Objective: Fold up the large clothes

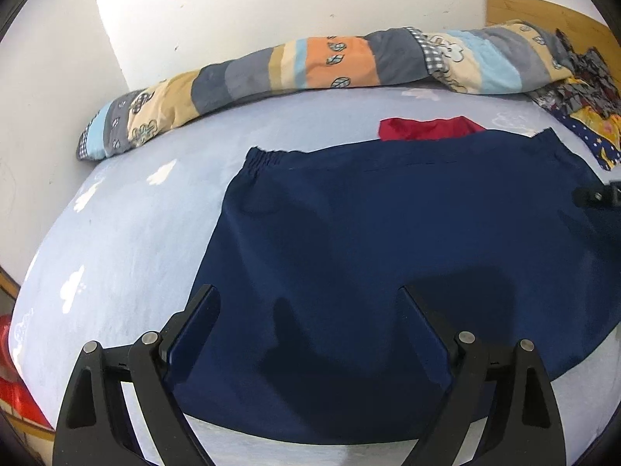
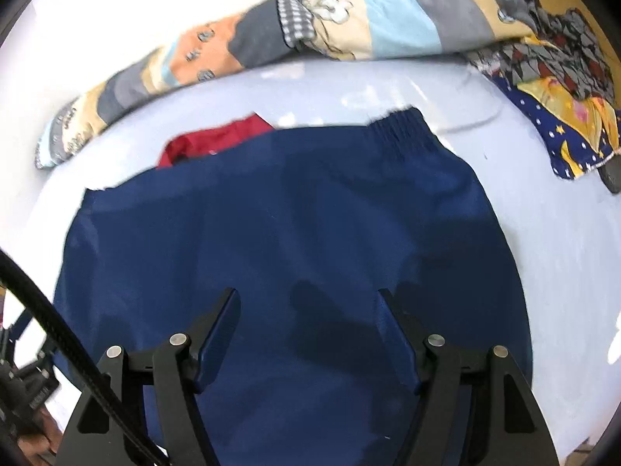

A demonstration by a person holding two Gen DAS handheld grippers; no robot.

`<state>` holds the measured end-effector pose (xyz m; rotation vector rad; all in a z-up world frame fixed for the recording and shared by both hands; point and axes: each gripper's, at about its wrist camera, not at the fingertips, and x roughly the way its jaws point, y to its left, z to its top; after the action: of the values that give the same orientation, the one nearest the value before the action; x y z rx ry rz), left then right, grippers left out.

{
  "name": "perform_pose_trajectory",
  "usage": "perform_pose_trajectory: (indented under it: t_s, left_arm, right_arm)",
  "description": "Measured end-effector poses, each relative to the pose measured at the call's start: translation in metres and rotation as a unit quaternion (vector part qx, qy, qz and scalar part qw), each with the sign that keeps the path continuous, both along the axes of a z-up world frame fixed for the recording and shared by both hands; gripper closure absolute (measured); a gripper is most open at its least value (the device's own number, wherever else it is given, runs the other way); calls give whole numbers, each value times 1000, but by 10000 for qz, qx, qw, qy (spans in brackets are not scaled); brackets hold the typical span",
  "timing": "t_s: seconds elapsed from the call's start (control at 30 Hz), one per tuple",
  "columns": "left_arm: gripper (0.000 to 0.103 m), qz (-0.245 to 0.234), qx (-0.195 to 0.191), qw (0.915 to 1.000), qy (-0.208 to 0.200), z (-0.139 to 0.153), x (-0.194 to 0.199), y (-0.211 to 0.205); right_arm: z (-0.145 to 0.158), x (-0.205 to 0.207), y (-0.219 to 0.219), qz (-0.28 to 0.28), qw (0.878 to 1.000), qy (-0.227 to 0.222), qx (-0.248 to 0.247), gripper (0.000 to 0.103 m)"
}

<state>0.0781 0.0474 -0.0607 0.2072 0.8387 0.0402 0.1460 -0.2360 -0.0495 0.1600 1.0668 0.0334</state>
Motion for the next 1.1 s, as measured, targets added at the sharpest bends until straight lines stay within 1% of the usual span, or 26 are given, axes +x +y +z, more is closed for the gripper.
perform_pose_trajectory:
  t_s: [0.1,0.17,0.2,0.23,0.27,0.33,0.43,0.5,0.57,0.67,0.7,0.77,0.87,0.93,0.97,1.03,1.1]
  left_arm:
    - [12,-152,211,9995,-156,2,-5,-6]
    - [12,-229,413,9983,-339,6,-9,-10]
    - [12,-259,486,9976,-423,8,-11,-12]
    - [12,-295,542,9968,-513,10,-13,-14]
    - [12,-347,581,9959,-608,13,-15,-16]
    - [12,-439,683,9937,-776,18,-19,-22]
    - [12,-588,856,9893,-1026,23,-26,-32]
    - [12,-673,920,9867,-1156,25,-30,-37]
    - [12,-769,941,9845,-1268,28,-34,-41]
    - [12,-861,1010,9822,-1331,29,-37,-46]
    - [12,-878,1029,9818,-1332,29,-37,-47]
    - [12,-908,1065,9807,-1368,30,-38,-49]
    - [12,-930,1014,9807,-1389,31,-38,-50]
    - [12,-933,989,9810,-1381,31,-37,-51]
    - [12,-940,990,9811,-1375,31,-37,-52]
    - [12,-958,1002,9806,-1383,30,-38,-52]
    - [12,-960,1005,9806,-1381,30,-38,-52]
  right_arm:
    - [-11,4,10,89,9998,148,-49,28]
    - [-25,8,16,205,9990,381,-67,28]
    - [-34,8,16,231,9980,574,-123,28]
    - [-40,10,17,239,9972,674,-214,28]
    - [-40,9,18,282,9970,645,-310,28]
    - [-29,6,22,328,9975,500,-367,28]
    - [-13,0,21,285,9993,235,-65,28]
    - [-13,-2,22,284,9991,270,161,27]
    - [-20,-1,25,351,9982,426,217,27]
    - [-38,1,31,385,9962,775,-50,27]
    - [-38,0,31,365,9962,773,-154,27]
    - [-29,-2,29,337,9974,616,-149,27]
    - [-5,-8,26,302,9994,192,12,27]
    - [-1,-10,23,217,9997,131,65,26]
    - [-3,-9,21,170,9997,167,102,25]
    - [-15,-5,15,67,9991,379,168,25]
    - [-31,-2,4,-99,9967,755,268,25]
